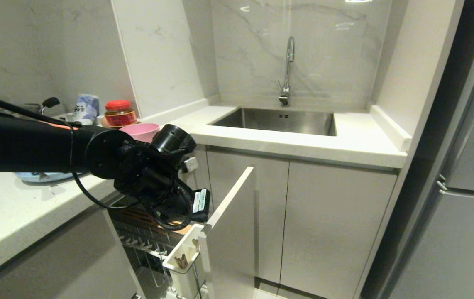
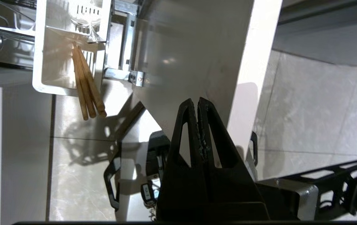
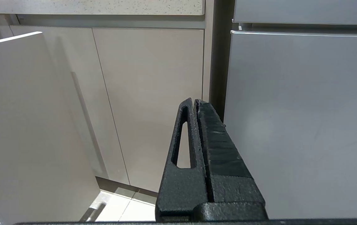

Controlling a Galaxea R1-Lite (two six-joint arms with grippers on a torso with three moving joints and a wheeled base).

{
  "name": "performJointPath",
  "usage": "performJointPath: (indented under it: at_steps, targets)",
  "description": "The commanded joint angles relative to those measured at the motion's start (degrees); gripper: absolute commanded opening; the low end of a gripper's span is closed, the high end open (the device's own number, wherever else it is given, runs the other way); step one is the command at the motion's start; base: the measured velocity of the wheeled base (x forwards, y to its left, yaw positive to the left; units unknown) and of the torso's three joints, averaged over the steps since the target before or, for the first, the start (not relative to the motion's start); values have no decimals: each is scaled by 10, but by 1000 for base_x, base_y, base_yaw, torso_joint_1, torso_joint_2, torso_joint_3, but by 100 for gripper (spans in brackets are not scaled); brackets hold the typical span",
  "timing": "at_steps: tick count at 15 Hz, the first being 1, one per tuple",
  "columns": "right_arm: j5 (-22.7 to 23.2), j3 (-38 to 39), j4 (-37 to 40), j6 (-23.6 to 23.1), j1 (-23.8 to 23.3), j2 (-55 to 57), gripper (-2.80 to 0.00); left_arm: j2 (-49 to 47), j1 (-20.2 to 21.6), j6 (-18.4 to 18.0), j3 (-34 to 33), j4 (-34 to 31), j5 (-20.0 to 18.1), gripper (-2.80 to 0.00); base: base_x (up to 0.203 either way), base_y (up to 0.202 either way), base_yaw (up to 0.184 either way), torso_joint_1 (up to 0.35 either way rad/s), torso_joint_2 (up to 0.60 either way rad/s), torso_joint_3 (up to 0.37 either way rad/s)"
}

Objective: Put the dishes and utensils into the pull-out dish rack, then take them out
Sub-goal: Open the cupboard

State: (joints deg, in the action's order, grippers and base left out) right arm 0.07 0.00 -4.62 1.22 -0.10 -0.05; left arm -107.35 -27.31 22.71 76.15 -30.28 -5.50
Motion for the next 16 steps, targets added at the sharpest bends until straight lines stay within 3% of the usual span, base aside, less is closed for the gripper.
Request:
performJointPath:
  at_steps: [1,6,14,16]
  targets:
    - [0,15,0,0,0,0,-280,0,-4,1,-3,-1,-14,-280,0,0,0,0,0,0]
    - [0,15,0,0,0,0,-280,1,-14,17,-4,-1,-85,-280,0,0,0,0,0,0]
    - [0,15,0,0,0,0,-280,-6,-63,62,-12,2,-93,-280,0,0,0,0,0,0]
    - [0,15,0,0,0,0,-280,-6,-74,70,-17,2,-113,-280,0,0,0,0,0,0]
